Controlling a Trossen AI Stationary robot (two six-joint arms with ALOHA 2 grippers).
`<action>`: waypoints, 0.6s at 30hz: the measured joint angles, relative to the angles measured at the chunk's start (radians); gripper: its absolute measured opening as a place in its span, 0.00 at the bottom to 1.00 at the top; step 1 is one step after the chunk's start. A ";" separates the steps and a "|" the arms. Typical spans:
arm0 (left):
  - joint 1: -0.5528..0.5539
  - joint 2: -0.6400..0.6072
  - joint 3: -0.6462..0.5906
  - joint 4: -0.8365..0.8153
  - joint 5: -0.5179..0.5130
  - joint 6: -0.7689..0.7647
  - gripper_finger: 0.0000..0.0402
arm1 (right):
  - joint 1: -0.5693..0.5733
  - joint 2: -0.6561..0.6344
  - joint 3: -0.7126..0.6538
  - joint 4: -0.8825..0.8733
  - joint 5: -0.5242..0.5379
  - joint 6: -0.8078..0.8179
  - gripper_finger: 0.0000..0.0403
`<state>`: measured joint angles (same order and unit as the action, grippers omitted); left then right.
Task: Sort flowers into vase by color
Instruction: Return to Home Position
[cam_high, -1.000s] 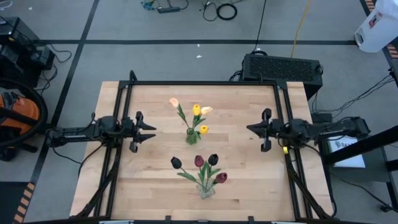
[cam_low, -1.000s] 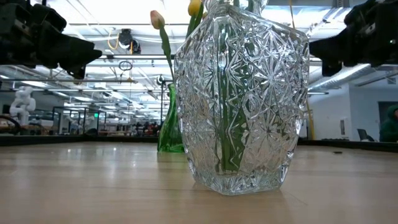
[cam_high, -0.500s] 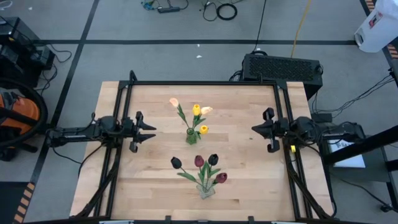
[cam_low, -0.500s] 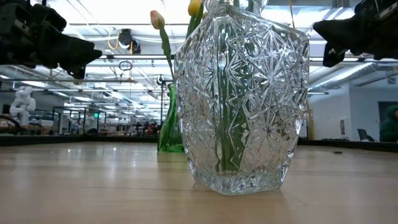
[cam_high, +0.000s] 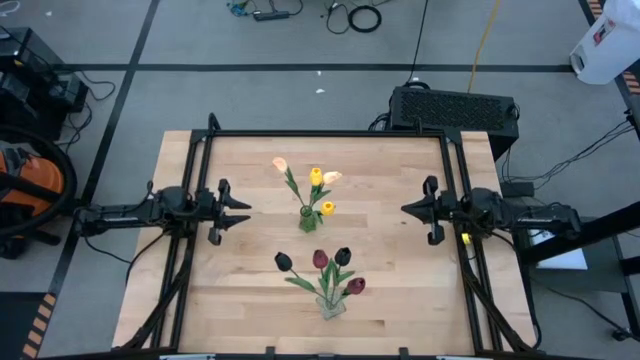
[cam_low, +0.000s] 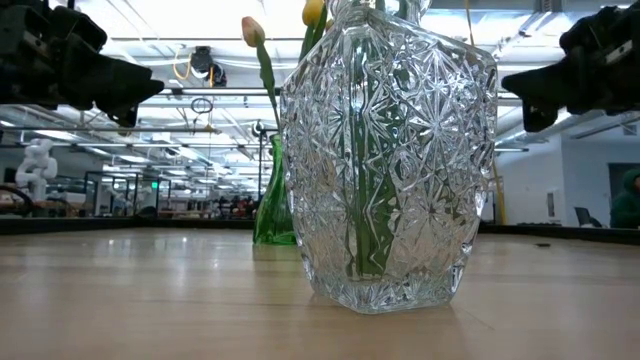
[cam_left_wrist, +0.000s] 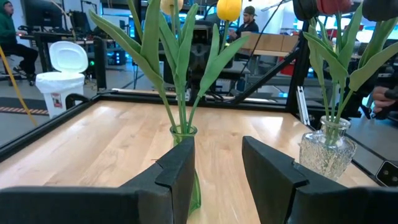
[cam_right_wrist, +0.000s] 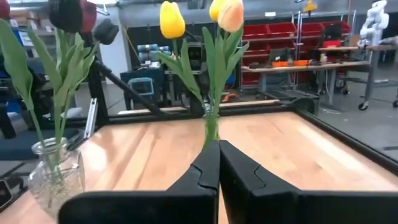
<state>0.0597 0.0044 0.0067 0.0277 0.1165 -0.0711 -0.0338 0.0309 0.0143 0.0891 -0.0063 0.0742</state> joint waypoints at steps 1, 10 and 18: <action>0.000 0.000 0.000 0.000 0.000 0.000 0.35 | 0.000 -0.008 0.000 -0.012 0.000 0.000 0.00; 0.000 0.000 0.000 0.000 0.000 0.000 0.35 | 0.000 -0.030 0.001 -0.076 0.000 0.016 0.00; 0.000 0.000 0.000 0.000 0.000 0.000 0.35 | 0.000 -0.030 0.001 -0.077 0.003 0.019 0.00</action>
<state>0.0597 0.0042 0.0067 0.0279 0.1165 -0.0712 -0.0334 0.0013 0.0154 0.0124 -0.0029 0.0937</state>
